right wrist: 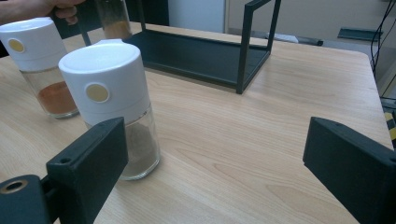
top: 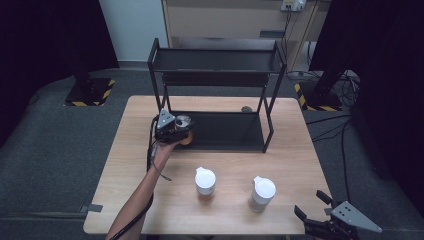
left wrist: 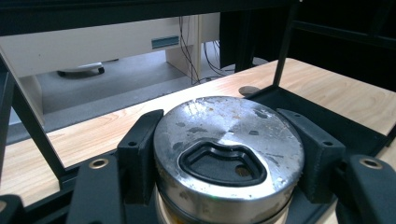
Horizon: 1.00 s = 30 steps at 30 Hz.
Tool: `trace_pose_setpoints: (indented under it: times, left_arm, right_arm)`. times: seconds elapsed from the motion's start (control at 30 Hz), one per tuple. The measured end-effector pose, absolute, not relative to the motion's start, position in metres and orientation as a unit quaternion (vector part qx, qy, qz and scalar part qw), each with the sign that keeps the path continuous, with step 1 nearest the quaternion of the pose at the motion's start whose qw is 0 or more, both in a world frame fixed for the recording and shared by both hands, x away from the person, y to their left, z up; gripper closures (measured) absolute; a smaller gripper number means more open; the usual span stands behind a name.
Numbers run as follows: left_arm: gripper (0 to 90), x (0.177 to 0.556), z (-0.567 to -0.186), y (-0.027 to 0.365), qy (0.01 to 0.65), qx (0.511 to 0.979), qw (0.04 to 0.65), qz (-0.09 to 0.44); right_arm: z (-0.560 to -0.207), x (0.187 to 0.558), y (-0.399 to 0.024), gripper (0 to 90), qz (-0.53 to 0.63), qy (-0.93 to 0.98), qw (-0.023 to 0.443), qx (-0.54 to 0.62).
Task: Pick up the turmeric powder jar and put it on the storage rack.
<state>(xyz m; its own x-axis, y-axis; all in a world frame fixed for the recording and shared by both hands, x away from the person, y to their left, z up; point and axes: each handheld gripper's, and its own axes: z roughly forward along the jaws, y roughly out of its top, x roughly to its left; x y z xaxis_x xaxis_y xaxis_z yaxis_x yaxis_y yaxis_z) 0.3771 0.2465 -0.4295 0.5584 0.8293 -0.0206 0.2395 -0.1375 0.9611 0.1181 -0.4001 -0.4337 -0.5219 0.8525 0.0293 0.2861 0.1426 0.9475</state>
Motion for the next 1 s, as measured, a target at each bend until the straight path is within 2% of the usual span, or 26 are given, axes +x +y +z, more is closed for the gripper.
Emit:
trace_pose_setpoints:
  times: [1.0]
  left_arm:
    - [34.2,0.398,-0.450,0.236,0.410,0.700,0.512,0.282]
  right_arm:
    - [-0.434,0.118,-0.401,6.9,0.517,0.704,0.272,0.403]
